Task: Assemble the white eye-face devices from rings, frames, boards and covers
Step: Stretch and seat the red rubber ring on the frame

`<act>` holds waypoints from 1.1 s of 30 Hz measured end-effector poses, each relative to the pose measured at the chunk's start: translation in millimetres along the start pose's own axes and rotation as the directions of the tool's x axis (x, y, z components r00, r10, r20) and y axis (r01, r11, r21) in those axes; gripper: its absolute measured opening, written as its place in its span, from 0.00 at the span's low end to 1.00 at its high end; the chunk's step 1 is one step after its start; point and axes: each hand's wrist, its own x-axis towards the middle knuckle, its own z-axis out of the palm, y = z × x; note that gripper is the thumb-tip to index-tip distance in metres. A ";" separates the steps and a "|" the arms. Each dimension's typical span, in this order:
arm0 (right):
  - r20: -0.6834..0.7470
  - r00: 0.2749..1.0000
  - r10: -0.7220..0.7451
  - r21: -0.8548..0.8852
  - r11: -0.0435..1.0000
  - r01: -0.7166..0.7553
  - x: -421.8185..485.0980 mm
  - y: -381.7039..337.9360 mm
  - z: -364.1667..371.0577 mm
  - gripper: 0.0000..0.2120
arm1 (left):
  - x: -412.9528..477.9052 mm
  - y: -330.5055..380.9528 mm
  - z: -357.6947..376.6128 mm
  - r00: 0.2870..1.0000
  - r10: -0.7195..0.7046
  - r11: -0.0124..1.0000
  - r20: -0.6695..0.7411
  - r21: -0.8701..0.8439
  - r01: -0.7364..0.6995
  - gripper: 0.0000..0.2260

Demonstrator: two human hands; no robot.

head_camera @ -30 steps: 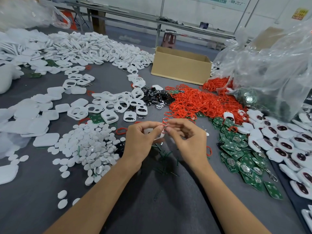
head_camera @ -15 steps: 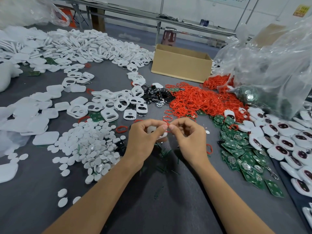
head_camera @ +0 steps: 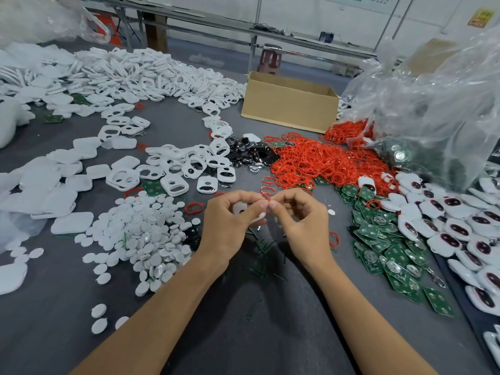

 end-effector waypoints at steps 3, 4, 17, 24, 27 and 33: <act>0.003 1.000 -0.002 -0.005 1.000 0.002 0.1 -0.8 0.7 0.09 | -1.0 0.3 -0.7 0.999 0.032 0.999 0.009 0.013 -0.032 0.01; 0.010 1.000 -0.005 -0.013 1.000 0.005 0.2 -0.8 0.7 0.09 | -1.2 0.2 -0.9 0.999 0.038 0.999 0.014 0.022 -0.039 0.02; 0.039 0.997 0.065 0.042 0.997 -0.067 2.1 1.1 2.1 0.07 | 2.3 3.6 1.4 0.977 -0.174 0.958 0.124 -0.208 0.197 0.07; 0.000 0.995 0.100 0.093 0.991 -0.100 2.7 3.7 2.7 0.05 | 8.8 7.6 -4.1 0.941 -0.275 0.838 0.198 -0.431 0.335 0.12; -0.008 0.996 0.085 0.074 0.994 -0.084 2.7 4.0 2.8 0.07 | 6.0 5.0 -5.7 0.922 -0.269 0.854 0.279 -0.374 0.362 0.17; -0.036 0.998 0.052 -0.013 0.999 -0.053 2.7 2.4 2.0 0.13 | 1.0 -0.4 -4.1 0.936 -0.271 0.929 0.223 -0.193 0.315 0.08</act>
